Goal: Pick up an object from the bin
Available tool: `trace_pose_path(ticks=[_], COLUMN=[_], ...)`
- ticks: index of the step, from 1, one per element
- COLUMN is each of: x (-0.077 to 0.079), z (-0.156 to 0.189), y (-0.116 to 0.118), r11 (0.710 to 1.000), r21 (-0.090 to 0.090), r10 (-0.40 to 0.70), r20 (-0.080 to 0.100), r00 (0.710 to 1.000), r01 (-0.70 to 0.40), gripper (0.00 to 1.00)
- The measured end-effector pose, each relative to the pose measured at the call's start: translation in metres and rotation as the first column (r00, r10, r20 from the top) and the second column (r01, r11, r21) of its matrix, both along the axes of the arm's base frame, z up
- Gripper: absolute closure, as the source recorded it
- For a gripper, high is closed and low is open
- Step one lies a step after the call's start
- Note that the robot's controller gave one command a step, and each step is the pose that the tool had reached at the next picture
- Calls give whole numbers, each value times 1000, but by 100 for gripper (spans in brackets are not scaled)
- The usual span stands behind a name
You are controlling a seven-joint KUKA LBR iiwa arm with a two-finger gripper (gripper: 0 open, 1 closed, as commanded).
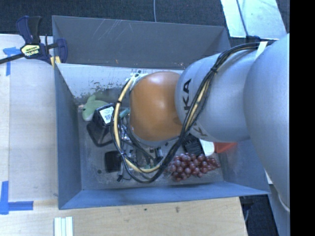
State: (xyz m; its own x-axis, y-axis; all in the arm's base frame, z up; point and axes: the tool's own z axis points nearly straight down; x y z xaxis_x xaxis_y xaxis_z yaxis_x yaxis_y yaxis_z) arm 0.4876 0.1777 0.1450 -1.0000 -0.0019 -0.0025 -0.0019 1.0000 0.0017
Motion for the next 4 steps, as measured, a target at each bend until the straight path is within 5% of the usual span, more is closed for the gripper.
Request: trace_pose_path(ticks=[1, 2, 3, 4], x=[0, 11, 17, 17], z=[1, -47, -74, -75], y=[-1, -7, -25, -25], r11=[1000, 1000, 1000, 1000], r21=[-1, 2, -1, -1], r10=[-2, -20, -2, -3], r20=[0, 6, 1, 1], r00=[1000, 1000, 1000, 1000], r01=[2, 20, 2, 3], gripper=[0, 0, 100, 100])
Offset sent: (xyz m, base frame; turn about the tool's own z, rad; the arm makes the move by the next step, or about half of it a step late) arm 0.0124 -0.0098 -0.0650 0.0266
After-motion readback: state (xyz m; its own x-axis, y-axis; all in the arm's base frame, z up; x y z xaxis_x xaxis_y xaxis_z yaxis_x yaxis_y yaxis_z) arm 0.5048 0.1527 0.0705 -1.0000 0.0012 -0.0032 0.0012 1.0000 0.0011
